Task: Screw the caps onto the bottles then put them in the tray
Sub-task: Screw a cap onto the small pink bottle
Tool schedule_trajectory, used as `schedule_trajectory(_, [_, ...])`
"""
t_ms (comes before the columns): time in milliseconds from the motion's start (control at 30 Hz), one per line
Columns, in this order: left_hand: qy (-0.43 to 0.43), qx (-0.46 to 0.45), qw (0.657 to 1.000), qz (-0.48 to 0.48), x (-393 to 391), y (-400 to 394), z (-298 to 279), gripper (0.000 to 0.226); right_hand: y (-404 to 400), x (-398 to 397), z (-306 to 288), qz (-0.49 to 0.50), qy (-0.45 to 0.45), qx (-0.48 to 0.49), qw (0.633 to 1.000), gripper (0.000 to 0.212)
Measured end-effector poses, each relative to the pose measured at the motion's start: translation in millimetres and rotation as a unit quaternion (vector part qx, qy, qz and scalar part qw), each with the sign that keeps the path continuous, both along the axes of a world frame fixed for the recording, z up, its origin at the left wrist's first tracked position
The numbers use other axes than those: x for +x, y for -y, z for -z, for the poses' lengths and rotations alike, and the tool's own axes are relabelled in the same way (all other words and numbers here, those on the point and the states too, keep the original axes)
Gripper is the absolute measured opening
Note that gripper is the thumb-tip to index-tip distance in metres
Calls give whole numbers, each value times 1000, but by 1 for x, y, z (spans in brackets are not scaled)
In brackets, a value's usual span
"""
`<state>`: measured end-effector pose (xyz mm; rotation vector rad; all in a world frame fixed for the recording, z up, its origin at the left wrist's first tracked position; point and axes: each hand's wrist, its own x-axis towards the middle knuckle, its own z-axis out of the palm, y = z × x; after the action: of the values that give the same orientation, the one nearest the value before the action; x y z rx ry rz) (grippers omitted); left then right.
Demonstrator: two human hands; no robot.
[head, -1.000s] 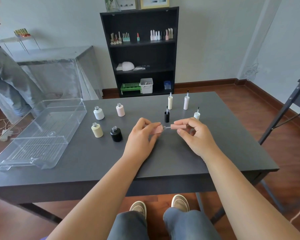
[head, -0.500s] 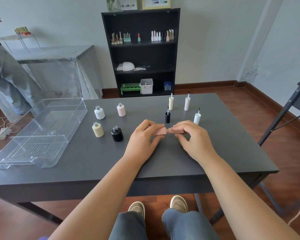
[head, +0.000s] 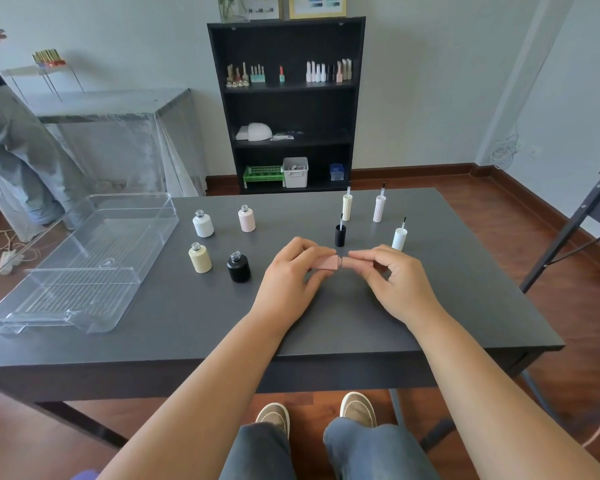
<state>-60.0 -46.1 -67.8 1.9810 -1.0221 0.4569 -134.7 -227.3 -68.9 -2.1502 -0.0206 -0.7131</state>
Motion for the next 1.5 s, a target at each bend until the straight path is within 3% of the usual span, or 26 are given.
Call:
schedule_trajectory(200, [6, 11, 1000, -3, -1, 1, 0, 22, -1, 3, 2, -4, -57, 74, 996, 25])
schedule_trajectory(400, [-4, -4, 1000, -26, -1, 1, 0, 21, -1, 0, 0, -4, 49, -37, 998, 40])
schedule_trajectory(533, [2, 2, 1000, -29, -1, 1, -1, 21, -2, 2, 2, 8, 85, -75, 994, 24])
schedule_trajectory(700, [2, -4, 999, -35, -2, 1, -1, 20, -1, 2, 2, 42, 31, -16, 999, 6])
schedule_trajectory(733, [3, -4, 999, -35, -2, 1, -1, 20, -1, 2, 2, 56, 10, -9, 998, 11])
schedule_trajectory(833, [8, -1, 999, -35, -3, 1, 0, 19, 1, 4, 4, 111, -54, -2, 992, 61])
schedule_trajectory(867, [8, -2, 999, -36, -4, 1, 0, 19, 1, 4, 3, 111, -48, 11, 993, 67])
schedule_trajectory(1000, [7, 0, 999, -41, -3, 0, -1, 20, -2, 0, 0, 21, 59, -19, 998, 28])
schedule_trajectory(1100, [12, 6, 999, -40, -3, -1, -1, 20, -4, 2, 4, 4, 95, -105, 990, 33])
schedule_trajectory(1200, [18, 7, 999, -40, -3, -1, -1, 20, -3, 2, 4, 15, 110, -118, 987, 25])
schedule_trajectory(1400, [29, 23, 999, -39, -4, 0, -1, 21, -5, 4, 4, 53, -1, -53, 997, 20])
schedule_trajectory(1433, [28, 22, 999, -41, -4, 1, -1, 21, -7, 5, 2, 56, -11, -22, 998, 19])
schedule_trajectory(1500, [15, 7, 999, -42, -3, 0, 0, 19, -12, 6, -1, 16, -22, 129, 991, 16])
